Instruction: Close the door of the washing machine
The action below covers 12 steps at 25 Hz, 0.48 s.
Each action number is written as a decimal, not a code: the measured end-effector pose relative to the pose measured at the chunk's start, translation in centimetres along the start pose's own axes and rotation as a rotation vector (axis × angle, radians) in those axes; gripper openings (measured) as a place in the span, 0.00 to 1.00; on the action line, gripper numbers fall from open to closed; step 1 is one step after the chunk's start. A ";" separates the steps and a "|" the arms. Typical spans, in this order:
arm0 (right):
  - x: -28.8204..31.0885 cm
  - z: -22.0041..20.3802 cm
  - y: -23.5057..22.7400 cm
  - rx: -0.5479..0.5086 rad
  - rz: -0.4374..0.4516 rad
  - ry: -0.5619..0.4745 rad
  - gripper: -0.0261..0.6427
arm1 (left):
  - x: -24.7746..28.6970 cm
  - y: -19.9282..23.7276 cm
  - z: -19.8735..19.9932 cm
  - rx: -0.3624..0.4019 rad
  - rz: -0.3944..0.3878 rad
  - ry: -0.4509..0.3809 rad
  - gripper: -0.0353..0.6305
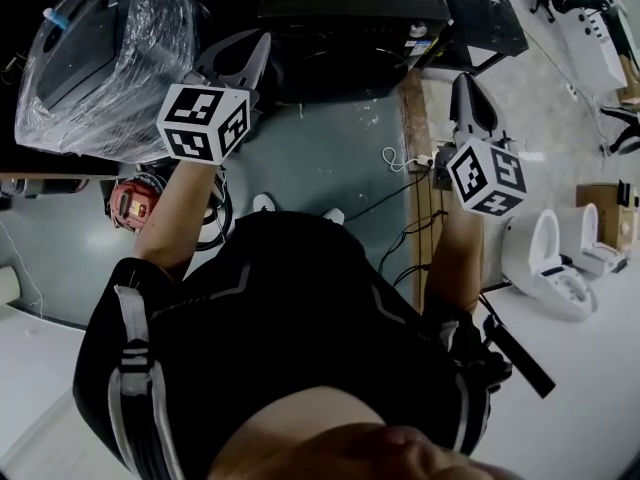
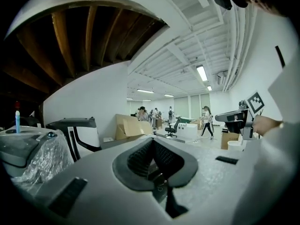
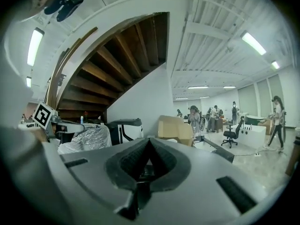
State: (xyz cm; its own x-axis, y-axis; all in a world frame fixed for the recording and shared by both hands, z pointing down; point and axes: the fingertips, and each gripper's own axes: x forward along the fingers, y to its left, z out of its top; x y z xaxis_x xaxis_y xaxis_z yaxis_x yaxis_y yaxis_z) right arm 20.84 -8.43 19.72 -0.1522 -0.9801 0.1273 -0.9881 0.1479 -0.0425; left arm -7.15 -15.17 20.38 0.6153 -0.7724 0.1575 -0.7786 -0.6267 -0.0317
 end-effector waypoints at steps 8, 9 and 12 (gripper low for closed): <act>1.3 2.8 3.5 -0.007 -0.004 -0.018 0.04 | -2.3 5.3 2.0 0.011 0.032 -0.048 0.06; 1.4 2.9 3.8 -0.006 -0.002 -0.015 0.04 | -2.5 5.8 2.0 0.002 0.035 -0.045 0.06; 1.7 3.9 4.2 -0.017 -0.005 -0.017 0.04 | -2.9 6.5 2.7 0.006 0.040 -0.064 0.06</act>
State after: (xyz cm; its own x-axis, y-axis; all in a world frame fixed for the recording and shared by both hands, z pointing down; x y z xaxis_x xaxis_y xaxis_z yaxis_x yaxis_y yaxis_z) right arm 16.47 -10.03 15.89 -0.1471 -0.9829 0.1104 -0.9891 0.1452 -0.0253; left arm -13.68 -17.30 17.06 0.5905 -0.8018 0.0922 -0.8021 -0.5956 -0.0425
